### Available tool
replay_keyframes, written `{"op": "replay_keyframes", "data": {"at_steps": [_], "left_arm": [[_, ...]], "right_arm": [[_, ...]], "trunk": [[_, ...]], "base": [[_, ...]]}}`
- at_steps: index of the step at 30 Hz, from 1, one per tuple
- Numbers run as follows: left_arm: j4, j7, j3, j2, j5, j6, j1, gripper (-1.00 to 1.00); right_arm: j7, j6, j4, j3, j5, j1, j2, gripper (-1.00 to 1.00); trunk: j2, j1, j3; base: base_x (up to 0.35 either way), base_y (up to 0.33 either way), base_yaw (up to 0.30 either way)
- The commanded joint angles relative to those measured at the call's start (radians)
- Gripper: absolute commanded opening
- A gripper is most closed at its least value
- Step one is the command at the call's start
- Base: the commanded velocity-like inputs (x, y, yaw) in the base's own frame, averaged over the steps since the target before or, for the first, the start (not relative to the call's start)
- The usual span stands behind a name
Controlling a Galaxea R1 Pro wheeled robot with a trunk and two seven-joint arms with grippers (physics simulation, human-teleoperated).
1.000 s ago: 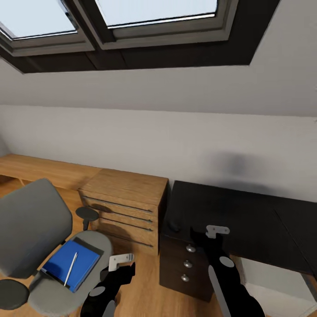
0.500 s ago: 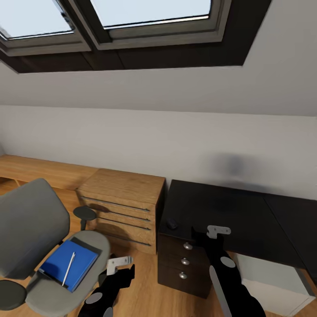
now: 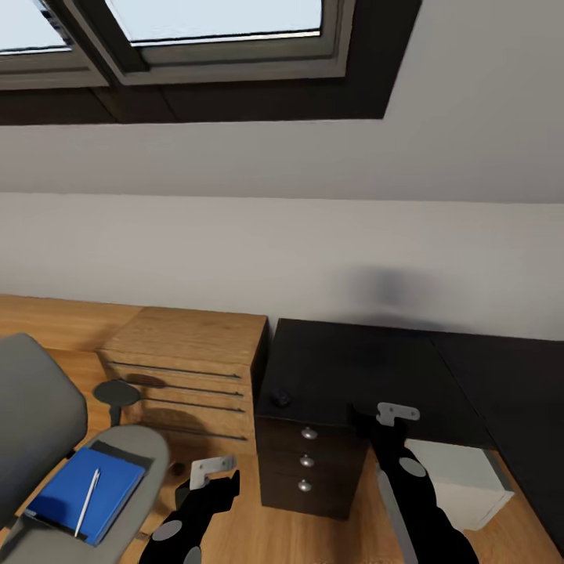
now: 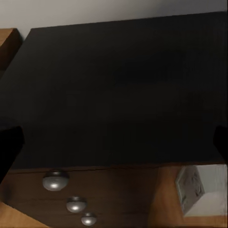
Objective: In the bedroom, organize the workspace by keeping the computer under the desk, ensuring the monitor is on the desk, placing the keyboard on the desk next to the monitor, placing the mouse on the desk next to the keyboard, moving the folder from the swivel chair onto the desk next to the mouse, stacking the notebook on top of the folder with the pen on top of the notebook, and positioning the swivel chair next to the desk.
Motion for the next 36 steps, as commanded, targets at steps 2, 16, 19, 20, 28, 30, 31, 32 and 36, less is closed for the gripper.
{"op": "replay_keyframes", "data": {"at_steps": [2, 16, 19, 20, 28, 30, 31, 32, 36], "left_arm": [[-0.002, 0.01, -0.001, 0.0, 0.011, 0.003, -0.001, 1.0], [-0.024, 0.01, -0.002, 0.0, 0.011, 0.003, 0.013, 1.0], [-0.024, 0.01, -0.002, 0.0, 0.011, 0.003, 0.013, 1.0], [-0.024, 0.01, -0.002, 0.0, 0.011, 0.003, 0.013, 1.0], [-0.024, 0.01, -0.003, 0.0, 0.009, 0.004, 0.013, 1.0], [-0.024, 0.01, -0.003, 0.0, 0.009, 0.005, 0.013, 1.0], [-0.024, 0.01, -0.003, 0.0, 0.009, 0.005, 0.013, 1.0], [-0.024, 0.01, -0.003, 0.0, 0.009, 0.005, 0.013, 1.0], [-0.024, 0.01, -0.003, 0.0, 0.009, 0.005, 0.014, 1.0]], "right_arm": [[-0.003, 0.005, 0.0, -0.018, -0.002, -0.001, 0.001, 1.0], [-0.003, 0.004, 0.027, -0.082, -0.002, -0.001, 0.0, 1.0], [-0.003, -0.005, 0.031, -0.096, -0.002, -0.001, 0.0, 1.0], [-0.003, -0.006, 0.031, -0.097, -0.002, -0.001, 0.0, 1.0], [-0.003, -0.014, 0.032, -0.113, -0.002, -0.001, 0.0, 1.0], [-0.003, -0.018, 0.032, -0.116, -0.002, -0.001, 0.0, 1.0], [-0.003, -0.023, 0.032, -0.12, -0.002, -0.001, -0.001, 1.0], [-0.003, -0.042, 0.032, -0.153, -0.002, -0.001, -0.002, 1.0], [-0.002, -0.046, 0.032, -0.168, -0.002, -0.001, -0.004, 1.0]], "trunk": [[-0.002, 0.0, -0.002], [-0.002, 0.0, -0.002], [-0.002, 0.0, -0.002], [-0.002, 0.0, -0.002], [-0.002, 0.0, -0.002], [-0.002, 0.0, -0.002], [-0.002, 0.0, -0.002], [-0.002, 0.0, -0.002], [-0.002, 0.0, -0.002]], "base": [[0.0, 0.0, -0.267], [0.0, 0.0, -0.268], [0.0, 0.0, -0.268], [0.0, 0.0, -0.268], [0.0, 0.0, -0.268], [0.0, 0.0, -0.268], [0.0, 0.0, -0.268], [0.0, 0.0, -0.268], [0.0, 0.0, -0.268]]}}
